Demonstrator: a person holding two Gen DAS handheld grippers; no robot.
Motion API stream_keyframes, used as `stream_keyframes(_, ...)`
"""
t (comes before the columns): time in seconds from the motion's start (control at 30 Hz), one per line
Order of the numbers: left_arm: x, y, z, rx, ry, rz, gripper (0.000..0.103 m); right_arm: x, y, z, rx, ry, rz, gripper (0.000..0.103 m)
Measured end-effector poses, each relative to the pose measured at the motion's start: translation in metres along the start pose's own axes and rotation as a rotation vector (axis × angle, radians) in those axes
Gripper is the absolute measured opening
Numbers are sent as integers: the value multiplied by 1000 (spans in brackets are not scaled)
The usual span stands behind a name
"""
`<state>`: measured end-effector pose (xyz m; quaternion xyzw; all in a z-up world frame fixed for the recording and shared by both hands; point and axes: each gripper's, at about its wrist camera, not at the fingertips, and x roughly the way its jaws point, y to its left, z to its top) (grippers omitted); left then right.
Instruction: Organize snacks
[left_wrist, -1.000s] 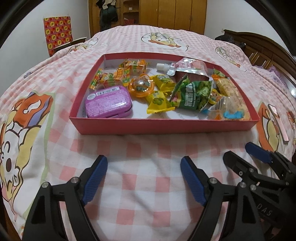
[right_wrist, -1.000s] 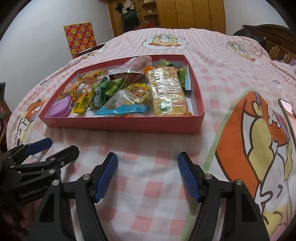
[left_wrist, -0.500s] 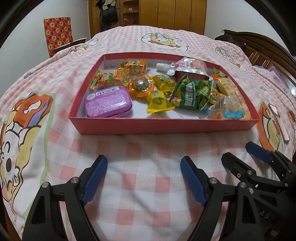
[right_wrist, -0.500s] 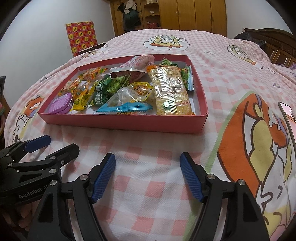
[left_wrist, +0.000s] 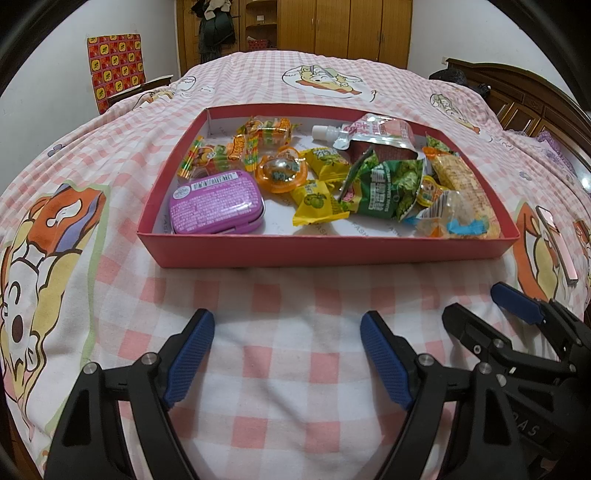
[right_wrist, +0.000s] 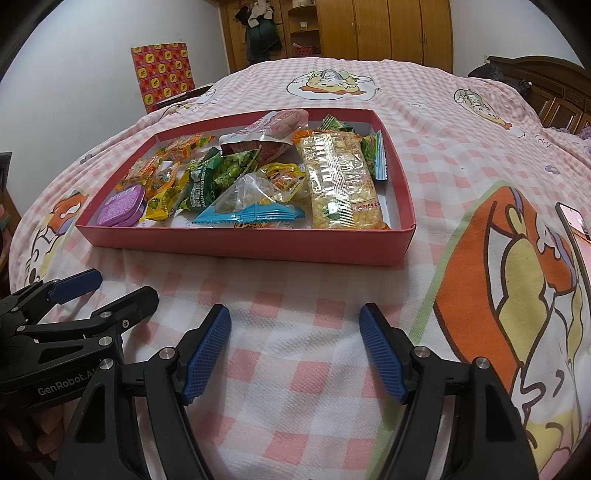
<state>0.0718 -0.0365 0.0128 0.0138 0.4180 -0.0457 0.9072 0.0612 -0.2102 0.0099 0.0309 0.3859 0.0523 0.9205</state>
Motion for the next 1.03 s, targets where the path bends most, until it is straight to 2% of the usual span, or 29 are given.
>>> stream_keyframes(1.03, 1, -1, -2, -6, 12, 0, 85, 0, 0, 0, 0, 2, 0, 75)
